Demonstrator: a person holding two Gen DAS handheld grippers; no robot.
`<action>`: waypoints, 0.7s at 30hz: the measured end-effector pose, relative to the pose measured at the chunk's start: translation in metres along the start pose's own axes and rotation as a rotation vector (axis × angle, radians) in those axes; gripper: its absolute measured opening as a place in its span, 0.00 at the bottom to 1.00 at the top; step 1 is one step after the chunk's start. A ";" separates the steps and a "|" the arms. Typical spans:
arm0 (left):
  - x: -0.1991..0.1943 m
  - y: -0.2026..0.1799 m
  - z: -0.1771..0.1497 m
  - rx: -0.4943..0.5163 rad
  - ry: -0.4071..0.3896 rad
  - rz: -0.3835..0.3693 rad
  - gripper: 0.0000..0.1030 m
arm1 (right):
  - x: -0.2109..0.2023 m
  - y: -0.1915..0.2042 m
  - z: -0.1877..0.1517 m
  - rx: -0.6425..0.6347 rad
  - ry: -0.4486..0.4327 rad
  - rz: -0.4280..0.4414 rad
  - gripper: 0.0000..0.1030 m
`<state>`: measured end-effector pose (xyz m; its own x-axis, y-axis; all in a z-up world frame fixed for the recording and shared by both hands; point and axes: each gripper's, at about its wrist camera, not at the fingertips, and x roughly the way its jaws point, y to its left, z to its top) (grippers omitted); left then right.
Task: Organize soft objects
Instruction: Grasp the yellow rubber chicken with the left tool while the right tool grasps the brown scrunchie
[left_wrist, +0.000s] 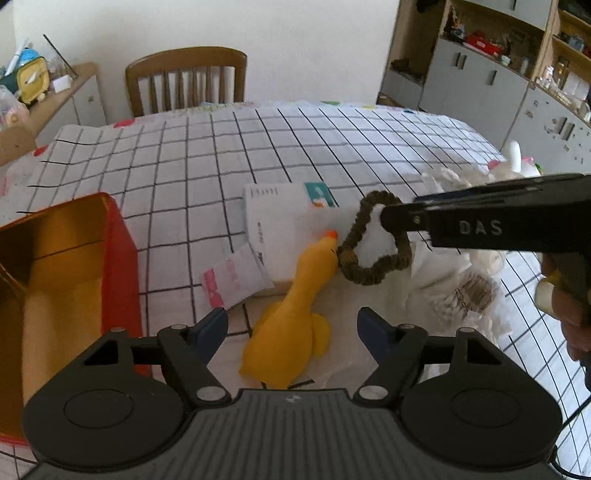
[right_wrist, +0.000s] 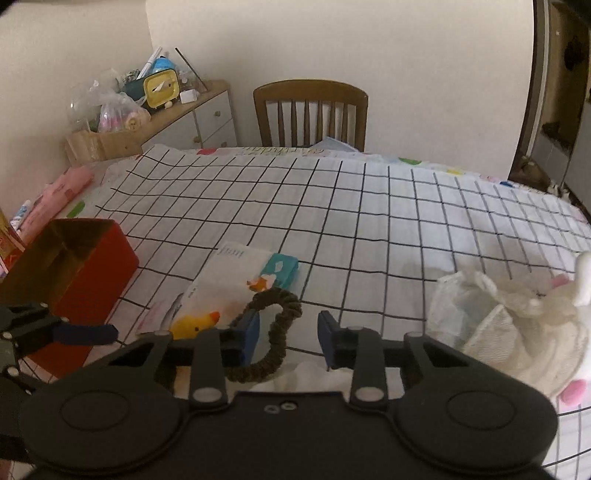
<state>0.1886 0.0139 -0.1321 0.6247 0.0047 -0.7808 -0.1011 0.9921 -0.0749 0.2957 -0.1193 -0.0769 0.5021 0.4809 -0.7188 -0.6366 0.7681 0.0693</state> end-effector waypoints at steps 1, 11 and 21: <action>0.002 -0.002 -0.002 -0.002 0.011 -0.012 0.75 | 0.002 0.000 0.000 0.000 0.004 0.001 0.32; 0.010 0.011 -0.003 -0.067 0.042 -0.050 0.57 | 0.007 -0.001 0.002 0.032 0.004 0.012 0.18; 0.006 0.012 -0.005 -0.085 0.046 -0.033 0.32 | -0.003 0.005 0.002 0.017 -0.028 0.003 0.10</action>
<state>0.1874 0.0255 -0.1407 0.5930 -0.0351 -0.8044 -0.1477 0.9774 -0.1515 0.2919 -0.1161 -0.0728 0.5167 0.4949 -0.6987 -0.6281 0.7736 0.0835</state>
